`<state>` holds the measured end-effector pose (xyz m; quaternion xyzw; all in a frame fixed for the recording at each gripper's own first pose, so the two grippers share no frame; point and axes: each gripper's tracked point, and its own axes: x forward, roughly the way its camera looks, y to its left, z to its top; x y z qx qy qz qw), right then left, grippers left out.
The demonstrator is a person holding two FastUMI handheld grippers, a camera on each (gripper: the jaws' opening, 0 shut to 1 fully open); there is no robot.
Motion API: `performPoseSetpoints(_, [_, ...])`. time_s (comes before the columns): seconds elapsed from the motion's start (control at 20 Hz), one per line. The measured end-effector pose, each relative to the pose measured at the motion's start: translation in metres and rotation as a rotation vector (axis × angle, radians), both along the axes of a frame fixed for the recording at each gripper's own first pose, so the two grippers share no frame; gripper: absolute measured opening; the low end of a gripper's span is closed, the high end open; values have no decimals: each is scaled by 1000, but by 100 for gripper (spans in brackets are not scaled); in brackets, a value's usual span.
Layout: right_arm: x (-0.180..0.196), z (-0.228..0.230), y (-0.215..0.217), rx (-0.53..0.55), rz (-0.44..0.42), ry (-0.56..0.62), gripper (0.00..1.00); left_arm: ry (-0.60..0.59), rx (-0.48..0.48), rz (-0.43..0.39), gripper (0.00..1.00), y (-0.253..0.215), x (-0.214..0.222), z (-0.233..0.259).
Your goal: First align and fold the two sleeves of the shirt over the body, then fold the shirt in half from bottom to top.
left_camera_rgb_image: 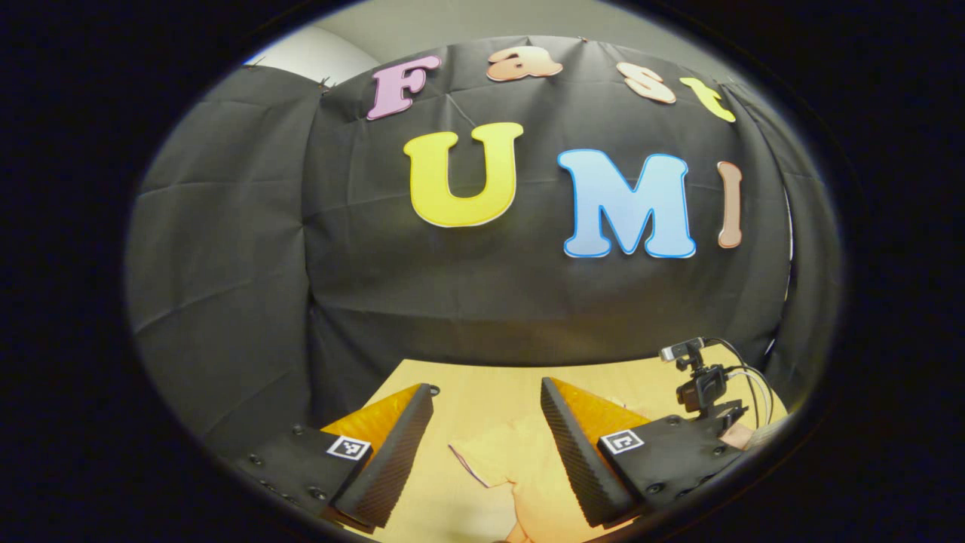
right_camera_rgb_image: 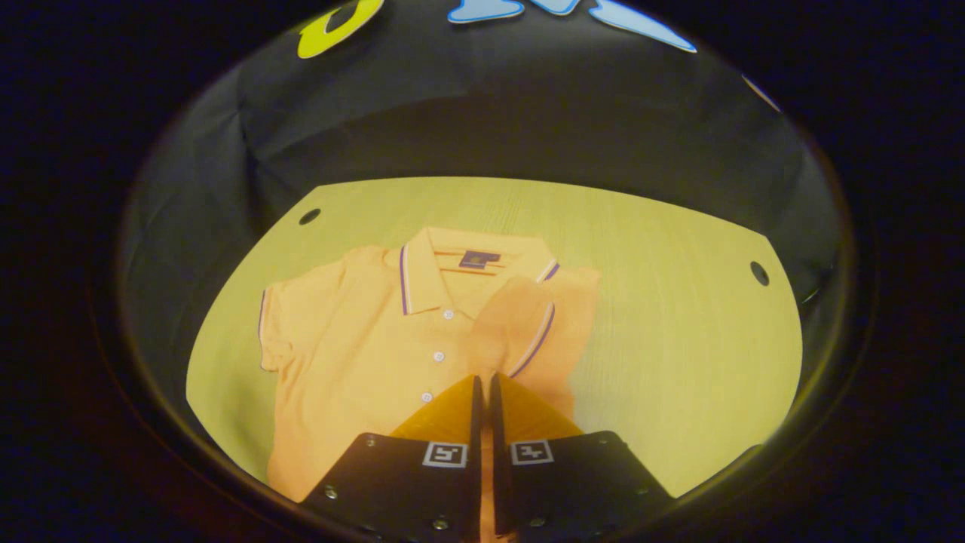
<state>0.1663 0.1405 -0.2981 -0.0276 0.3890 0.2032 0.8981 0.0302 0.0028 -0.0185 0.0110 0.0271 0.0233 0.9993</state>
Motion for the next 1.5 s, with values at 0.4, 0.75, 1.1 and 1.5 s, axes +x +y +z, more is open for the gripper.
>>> performPoseSetpoints(0.4, [-2,31,-6,46,-35,-56,47,29,-21,-6,95,0,10,-14])
performPoseSetpoints(0.75, [-19,80,-19,85,-32,-154,47,98,-22,-37,95,0,43,-49])
performPoseSetpoints(1.1, [-53,159,-51,190,-113,-286,47,237,-44,-81,95,-3,82,-124])
performPoseSetpoints(1.5, [-106,211,-108,237,-252,-360,47,407,-62,-66,98,10,121,-222])
